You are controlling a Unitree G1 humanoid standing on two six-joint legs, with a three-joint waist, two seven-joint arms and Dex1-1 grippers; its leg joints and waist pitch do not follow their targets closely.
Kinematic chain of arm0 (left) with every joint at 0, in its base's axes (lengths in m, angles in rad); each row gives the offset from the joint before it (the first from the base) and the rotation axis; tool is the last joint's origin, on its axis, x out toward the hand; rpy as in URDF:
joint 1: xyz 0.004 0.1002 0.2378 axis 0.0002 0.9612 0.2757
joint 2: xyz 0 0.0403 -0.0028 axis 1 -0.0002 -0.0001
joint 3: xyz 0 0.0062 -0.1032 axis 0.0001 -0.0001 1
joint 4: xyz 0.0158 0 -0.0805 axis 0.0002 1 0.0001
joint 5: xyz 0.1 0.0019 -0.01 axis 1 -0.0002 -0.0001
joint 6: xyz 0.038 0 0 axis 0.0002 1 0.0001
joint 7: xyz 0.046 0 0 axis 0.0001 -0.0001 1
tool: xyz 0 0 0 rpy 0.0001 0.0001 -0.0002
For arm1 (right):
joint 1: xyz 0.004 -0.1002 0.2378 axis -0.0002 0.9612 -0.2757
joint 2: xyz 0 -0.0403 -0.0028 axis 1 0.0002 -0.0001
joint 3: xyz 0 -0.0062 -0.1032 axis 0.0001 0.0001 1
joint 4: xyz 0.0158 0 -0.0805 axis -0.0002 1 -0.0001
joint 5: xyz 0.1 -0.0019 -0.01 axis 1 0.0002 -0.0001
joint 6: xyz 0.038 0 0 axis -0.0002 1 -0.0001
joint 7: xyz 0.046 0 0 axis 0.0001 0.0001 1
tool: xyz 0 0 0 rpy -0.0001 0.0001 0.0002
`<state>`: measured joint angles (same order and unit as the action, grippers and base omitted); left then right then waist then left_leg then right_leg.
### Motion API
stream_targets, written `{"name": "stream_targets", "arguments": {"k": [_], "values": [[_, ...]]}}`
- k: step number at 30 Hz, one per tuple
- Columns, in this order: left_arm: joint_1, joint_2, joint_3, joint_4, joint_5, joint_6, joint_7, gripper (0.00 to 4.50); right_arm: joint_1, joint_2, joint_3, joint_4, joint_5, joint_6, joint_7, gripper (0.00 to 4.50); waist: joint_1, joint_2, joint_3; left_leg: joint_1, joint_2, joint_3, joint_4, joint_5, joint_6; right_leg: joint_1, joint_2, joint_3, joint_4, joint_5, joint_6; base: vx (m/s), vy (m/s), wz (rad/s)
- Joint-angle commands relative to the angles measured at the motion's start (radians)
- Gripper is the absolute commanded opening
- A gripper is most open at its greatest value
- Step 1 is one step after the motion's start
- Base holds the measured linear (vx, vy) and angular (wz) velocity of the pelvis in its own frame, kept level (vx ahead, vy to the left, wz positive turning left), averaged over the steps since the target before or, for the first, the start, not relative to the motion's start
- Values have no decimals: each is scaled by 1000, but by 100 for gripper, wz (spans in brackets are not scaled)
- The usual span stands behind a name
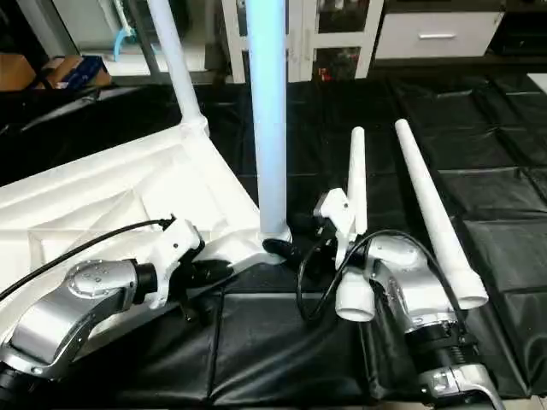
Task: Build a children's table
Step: Rotate leg to tighten
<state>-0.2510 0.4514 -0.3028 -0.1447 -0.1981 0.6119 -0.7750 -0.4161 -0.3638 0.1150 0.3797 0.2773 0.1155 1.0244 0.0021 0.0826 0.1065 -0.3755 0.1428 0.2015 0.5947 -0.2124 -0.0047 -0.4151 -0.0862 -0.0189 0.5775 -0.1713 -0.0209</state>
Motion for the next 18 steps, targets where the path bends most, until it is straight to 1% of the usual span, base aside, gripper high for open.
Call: {"name": "stream_targets", "arguments": {"k": [1, 2, 4, 5, 6, 9, 10, 13, 17, 18], "values": [[30, 15, -48, 31, 6, 49, -25, 0, -12, 15, -14, 16, 10, -28, -11, 298, 1, -9, -48, 21, 80, -38, -89, -228, 74, 37, -54, 28, -62, -264, -241, 0, 0, 0], [30, 15, -48, 31, 6, 49, -25, 0, -12, 15, -14, 16, 10, -28, -11, 298, 0, -10, -49, 20, 79, -38, -88, -223, 75, 37, -54, 29, -62, -253, -244, 0, 0, 0], [31, 17, -57, 27, 3, 52, -36, 0, -10, 28, -18, 16, 19, -37, -8, 271, 0, -9, -52, 17, 78, -38, -86, -192, 87, 41, -54, 28, -57, -205, -254, 0, 0, 0], [32, 17, -61, 23, 1, 54, -39, 0, -7, 30, -13, 15, 19, -40, -2, 260, 0, -10, -53, 17, 78, -37, -85, -185, 91, 41, -54, 28, -57, -195, -256, 0, 0, 0], [32, 18, -63, 20, 0, 55, -41, 0, -4, 31, -10, 15, 18, -41, 3, 260, 0, -10, -53, 16, 78, -37, -83, -171, 100, 42, -55, 28, -55, -178, -262, 0, 0, 0], [31, 17, -64, 17, 0, 58, -43, 0, -1, 34, -8, 16, 14, -45, 9, 239, 0, -11, -54, 15, 77, -36, -81, -152, 114, 44, -55, 28, -54, -160, -271, 0, 0, 0], [29, 16, -64, 18, -1, 58, -42, 0, 0, 36, -10, 18, 14, -45, 12, 238, 0, -9, -52, 15, 78, -36, -83, -162, 116, 42, -55, 27, -55, -174, -272, 0, 0, 0], [28, 15, -64, 19, -2, 57, -42, 0, 1, 36, -12, 23, 14, -48, 12, 234, -1, -9, -51, 16, 79, -37, -85, -185, 107, 42, -54, 27, -58, -205, -265, 0, 0, 0], [25, 7, -58, 26, 3, 62, -25, 0, -1, 38, -18, 53, -17, -71, -40, 231, -2, -9, -50, 16, 79, -37, -86, -194, 99, 40, -54, 28, -59, -213, -262, 0, 0, 0], [10, -31, -36, 56, 17, 86, 40, 0, -6, 57, -26, 93, -64, -71, -155, 231, -4, -9, -48, 16, 80, -36, -88, -204, 90, 39, -55, 28, -60, -227, -260, 0, 0, 0]]}}
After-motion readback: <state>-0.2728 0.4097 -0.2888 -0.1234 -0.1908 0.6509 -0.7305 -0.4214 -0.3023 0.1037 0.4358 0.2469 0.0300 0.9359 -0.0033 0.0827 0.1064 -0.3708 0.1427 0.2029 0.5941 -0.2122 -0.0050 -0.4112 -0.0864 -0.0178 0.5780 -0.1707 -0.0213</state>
